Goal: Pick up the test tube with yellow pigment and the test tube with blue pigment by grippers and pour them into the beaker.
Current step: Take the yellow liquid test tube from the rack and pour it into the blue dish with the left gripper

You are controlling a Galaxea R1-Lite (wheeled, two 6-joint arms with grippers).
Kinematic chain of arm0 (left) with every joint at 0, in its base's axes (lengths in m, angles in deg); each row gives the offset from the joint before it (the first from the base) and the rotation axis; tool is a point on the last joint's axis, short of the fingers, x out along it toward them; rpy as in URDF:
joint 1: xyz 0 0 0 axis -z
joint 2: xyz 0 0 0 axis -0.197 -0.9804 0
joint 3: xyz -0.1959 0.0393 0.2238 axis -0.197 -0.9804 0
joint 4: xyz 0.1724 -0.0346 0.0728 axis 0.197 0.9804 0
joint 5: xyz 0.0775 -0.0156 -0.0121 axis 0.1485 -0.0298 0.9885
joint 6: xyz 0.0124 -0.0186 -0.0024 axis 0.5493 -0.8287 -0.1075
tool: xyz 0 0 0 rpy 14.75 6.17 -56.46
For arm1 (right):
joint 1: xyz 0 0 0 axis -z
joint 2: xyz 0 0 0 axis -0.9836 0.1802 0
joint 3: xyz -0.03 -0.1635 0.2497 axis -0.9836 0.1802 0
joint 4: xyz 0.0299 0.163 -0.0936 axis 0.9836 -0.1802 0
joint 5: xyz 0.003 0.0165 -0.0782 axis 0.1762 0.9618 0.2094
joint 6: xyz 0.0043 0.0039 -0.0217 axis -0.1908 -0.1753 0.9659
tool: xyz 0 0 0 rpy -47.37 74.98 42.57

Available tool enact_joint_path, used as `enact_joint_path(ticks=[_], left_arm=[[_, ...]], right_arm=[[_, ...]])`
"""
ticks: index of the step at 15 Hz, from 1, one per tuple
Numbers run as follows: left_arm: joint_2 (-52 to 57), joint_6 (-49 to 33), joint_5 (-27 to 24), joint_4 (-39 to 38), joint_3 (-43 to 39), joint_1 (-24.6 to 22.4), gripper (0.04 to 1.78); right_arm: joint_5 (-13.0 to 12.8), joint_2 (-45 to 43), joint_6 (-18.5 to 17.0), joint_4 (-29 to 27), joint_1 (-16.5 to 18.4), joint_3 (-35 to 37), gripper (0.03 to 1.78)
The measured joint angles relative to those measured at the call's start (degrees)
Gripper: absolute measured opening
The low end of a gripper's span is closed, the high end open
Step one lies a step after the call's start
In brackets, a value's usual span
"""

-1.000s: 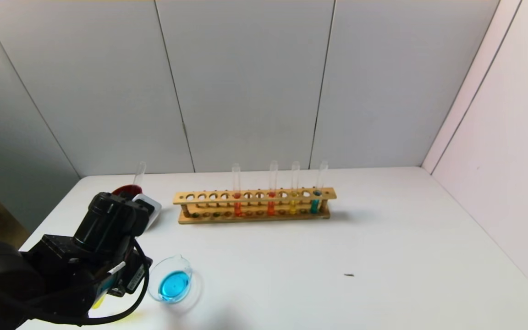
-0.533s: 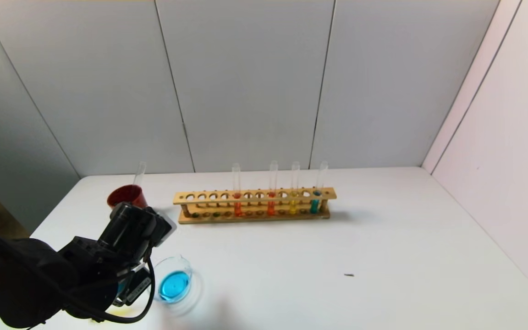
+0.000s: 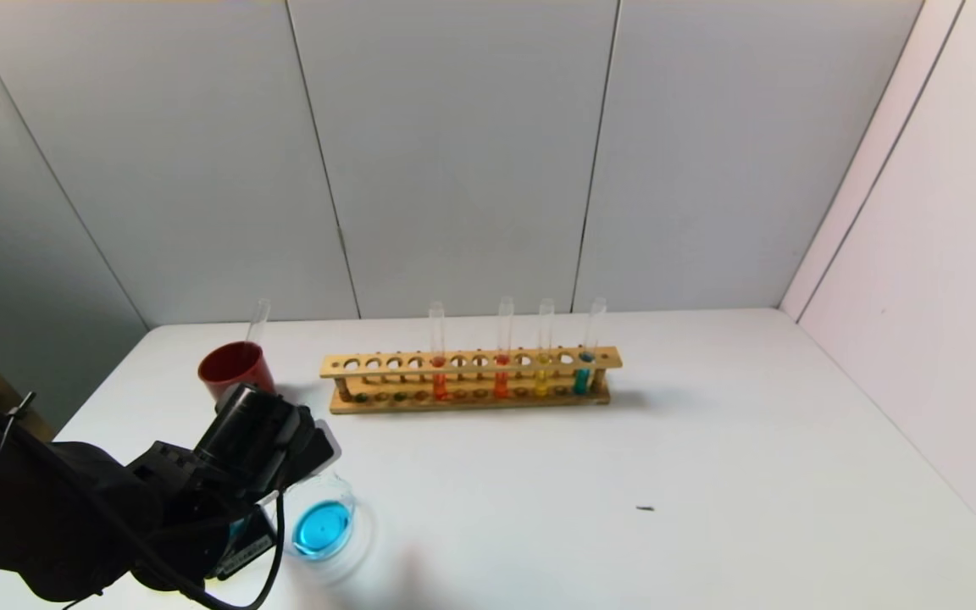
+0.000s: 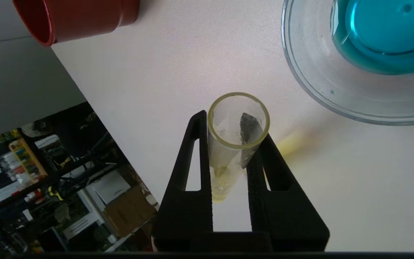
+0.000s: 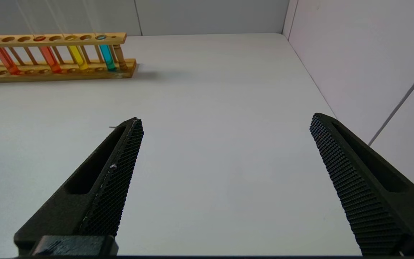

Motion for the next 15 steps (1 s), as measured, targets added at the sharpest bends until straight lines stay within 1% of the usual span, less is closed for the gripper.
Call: enact_joint_path(ticks=[2, 7, 13, 15], left_arm=[[-0.2, 2.4, 0.9, 1.8, 0.6, 0.0, 0.32], [-1.1, 3.1, 1.1, 13.6, 6.3, 0.1, 0.32], [-6.3, 3.9, 1.2, 15.5, 12.6, 2.0, 0.32], [-7.8, 3.9, 1.2, 16.2, 13.4, 2.5, 0.32]], right_arm=[[0.0, 0.0, 0.0, 0.0, 0.0, 0.0, 1.7], [0.0, 0.0, 0.0, 0.0, 0.0, 0.0, 1.7], [0.0, 0.0, 0.0, 0.0, 0.0, 0.0, 1.7], [0.0, 0.0, 0.0, 0.0, 0.0, 0.0, 1.7]])
